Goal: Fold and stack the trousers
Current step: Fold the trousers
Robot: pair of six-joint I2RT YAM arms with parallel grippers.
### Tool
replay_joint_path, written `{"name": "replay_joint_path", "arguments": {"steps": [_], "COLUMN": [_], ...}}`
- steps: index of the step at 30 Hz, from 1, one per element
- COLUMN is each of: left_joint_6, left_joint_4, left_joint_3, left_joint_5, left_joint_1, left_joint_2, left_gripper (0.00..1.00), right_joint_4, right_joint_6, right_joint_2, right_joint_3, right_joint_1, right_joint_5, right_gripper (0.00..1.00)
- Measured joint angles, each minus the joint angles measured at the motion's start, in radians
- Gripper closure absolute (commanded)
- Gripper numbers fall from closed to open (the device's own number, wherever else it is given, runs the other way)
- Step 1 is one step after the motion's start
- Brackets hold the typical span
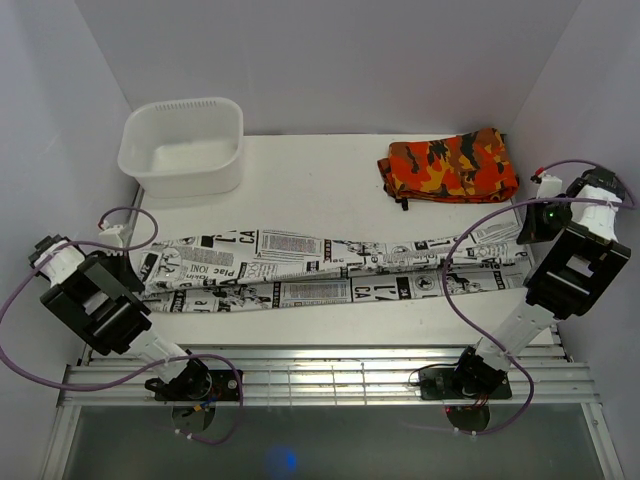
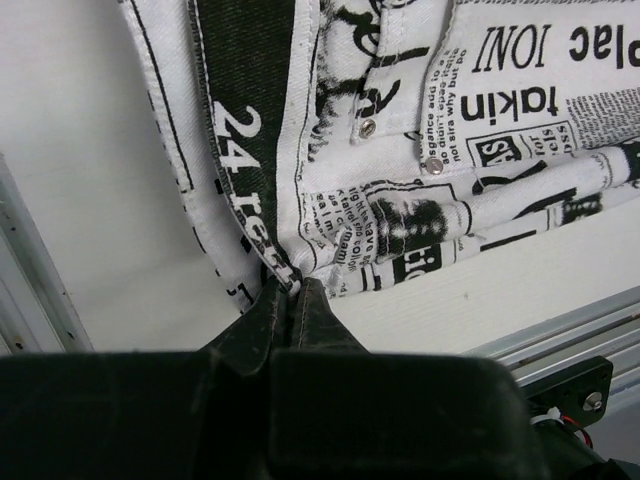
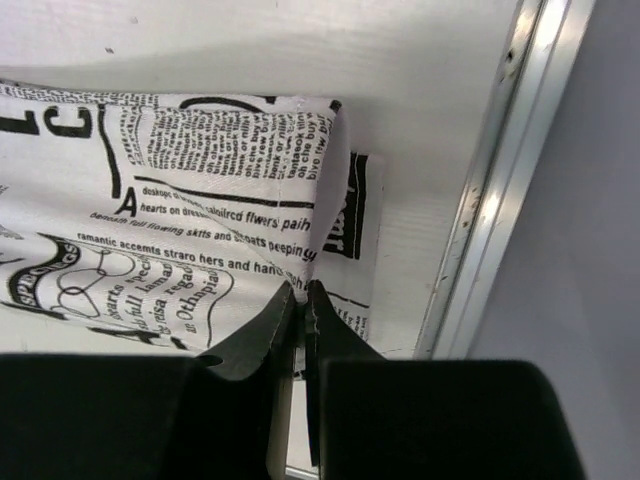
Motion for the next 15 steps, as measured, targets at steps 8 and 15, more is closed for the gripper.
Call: {"name": "replay_joint_path", "arguments": {"steps": [8,15], "left_joint_6": [0.056,0.108], "left_joint_4": [-0.058,0.044], "left_joint_3": [-0.009,-0.199], "left_joint_5": [0.055,-0.030], "left_joint_1": [0.043,0.055], "left_joint_2": [-0.061,-0.040], "left_gripper": [1.00,0.67], "right_joint_4": [-0.009,0.077], "right_joint_6": [-0.058,-0.105], "right_joint_2": [-0.012,0.013], "right_joint_3": [0.029,-0.140], "right_joint_1": [0.003,-0.011], "right_joint_5": [0.002,0.111], "right_gripper": [0.92,0.70]}}
